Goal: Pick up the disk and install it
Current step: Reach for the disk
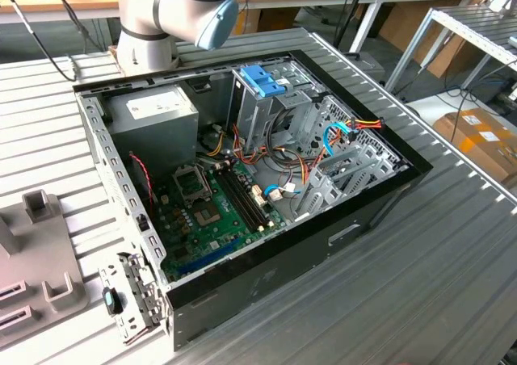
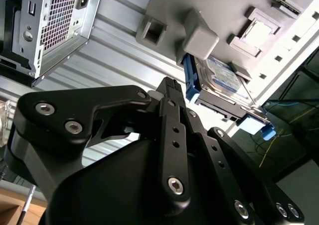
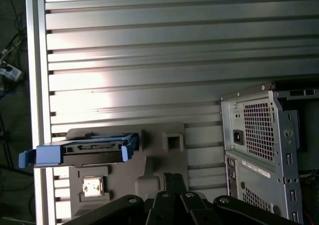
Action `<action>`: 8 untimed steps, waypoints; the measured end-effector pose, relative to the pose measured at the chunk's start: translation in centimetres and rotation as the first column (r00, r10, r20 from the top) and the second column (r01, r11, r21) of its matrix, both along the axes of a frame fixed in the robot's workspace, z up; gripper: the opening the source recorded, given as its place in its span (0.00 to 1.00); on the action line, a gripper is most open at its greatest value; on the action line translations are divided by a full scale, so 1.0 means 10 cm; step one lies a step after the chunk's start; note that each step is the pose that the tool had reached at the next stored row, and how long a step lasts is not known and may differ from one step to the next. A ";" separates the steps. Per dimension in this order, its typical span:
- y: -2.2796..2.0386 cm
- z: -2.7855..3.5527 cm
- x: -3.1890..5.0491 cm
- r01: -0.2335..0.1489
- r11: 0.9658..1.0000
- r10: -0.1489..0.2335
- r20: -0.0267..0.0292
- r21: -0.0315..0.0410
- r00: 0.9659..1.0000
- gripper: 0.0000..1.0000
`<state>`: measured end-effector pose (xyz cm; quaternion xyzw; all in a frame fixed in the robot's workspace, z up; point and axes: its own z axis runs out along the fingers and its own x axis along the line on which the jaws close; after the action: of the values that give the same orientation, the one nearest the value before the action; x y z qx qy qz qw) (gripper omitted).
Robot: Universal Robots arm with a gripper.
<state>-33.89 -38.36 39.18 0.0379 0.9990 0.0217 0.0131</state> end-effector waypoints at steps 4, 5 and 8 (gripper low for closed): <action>0.000 -0.004 -0.100 0.000 1.000 0.000 0.000 0.000 1.000 0.11; 0.000 -0.004 -0.125 0.000 1.000 0.000 0.000 0.000 1.000 0.11; 0.000 -0.006 -0.207 0.000 1.000 0.000 0.000 0.000 1.000 0.11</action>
<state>-35.96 -38.36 39.13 0.0378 0.9990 0.0215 0.0130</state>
